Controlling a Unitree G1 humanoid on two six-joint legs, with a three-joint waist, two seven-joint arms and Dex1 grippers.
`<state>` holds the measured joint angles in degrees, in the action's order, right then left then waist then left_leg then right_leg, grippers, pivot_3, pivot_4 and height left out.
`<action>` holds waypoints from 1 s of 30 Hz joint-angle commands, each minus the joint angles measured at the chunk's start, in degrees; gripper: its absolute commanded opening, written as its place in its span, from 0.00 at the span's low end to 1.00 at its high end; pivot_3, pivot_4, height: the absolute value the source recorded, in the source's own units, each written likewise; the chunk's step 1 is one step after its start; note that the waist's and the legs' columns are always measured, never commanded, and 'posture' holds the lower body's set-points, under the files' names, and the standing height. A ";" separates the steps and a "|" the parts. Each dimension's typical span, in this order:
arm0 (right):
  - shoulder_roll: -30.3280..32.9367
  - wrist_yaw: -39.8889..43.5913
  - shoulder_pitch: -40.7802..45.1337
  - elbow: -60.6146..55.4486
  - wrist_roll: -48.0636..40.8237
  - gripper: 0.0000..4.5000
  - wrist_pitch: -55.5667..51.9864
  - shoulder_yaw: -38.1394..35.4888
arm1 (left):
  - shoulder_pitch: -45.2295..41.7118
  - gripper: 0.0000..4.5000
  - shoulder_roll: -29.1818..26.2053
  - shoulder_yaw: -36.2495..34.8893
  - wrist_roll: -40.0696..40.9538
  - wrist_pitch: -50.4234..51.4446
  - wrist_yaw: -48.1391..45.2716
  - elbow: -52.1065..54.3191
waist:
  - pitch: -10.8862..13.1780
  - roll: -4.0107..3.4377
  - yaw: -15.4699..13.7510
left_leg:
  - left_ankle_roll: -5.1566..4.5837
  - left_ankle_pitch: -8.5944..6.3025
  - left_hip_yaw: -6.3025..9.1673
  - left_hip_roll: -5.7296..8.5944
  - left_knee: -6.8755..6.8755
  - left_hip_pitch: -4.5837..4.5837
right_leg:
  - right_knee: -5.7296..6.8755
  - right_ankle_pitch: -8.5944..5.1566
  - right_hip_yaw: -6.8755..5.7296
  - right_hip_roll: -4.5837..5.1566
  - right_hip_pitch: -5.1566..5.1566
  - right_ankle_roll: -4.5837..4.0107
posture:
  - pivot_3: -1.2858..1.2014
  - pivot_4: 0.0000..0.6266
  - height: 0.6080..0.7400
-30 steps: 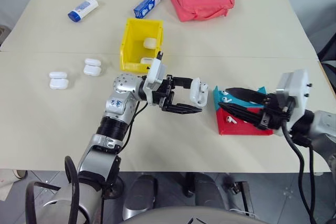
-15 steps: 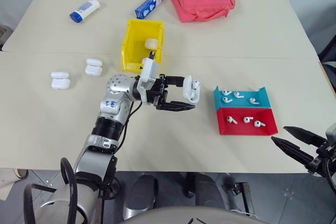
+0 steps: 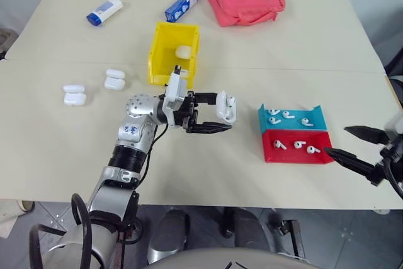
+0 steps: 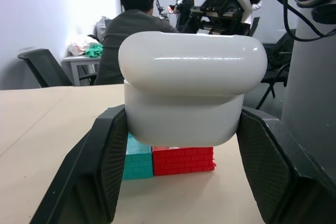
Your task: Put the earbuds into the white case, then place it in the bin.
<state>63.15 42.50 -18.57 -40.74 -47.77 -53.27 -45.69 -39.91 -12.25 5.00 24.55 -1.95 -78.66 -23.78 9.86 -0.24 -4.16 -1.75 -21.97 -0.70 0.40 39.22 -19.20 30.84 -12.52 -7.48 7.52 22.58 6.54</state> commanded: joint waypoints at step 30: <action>-10.71 22.12 74.44 60.59 41.45 0.76 6.65 71.62 | 6.72 0.61 -0.72 0.32 0.85 2.38 6.58 13.41 | -0.04 -0.18 2.72 | 0.25 0.18 -0.04 0.03 0.09 -0.12 | 0.05 0.06 -0.11 -0.02 0.15 0.08 | 0.52 0.24 1.00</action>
<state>52.31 63.49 54.14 19.60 -7.68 -47.31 26.73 -33.05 -12.76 5.50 24.57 0.58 -72.50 -13.40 9.82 -0.42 -1.44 -1.51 -21.79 -0.74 0.44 39.31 -19.32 30.89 -12.46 -7.59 7.51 22.73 6.62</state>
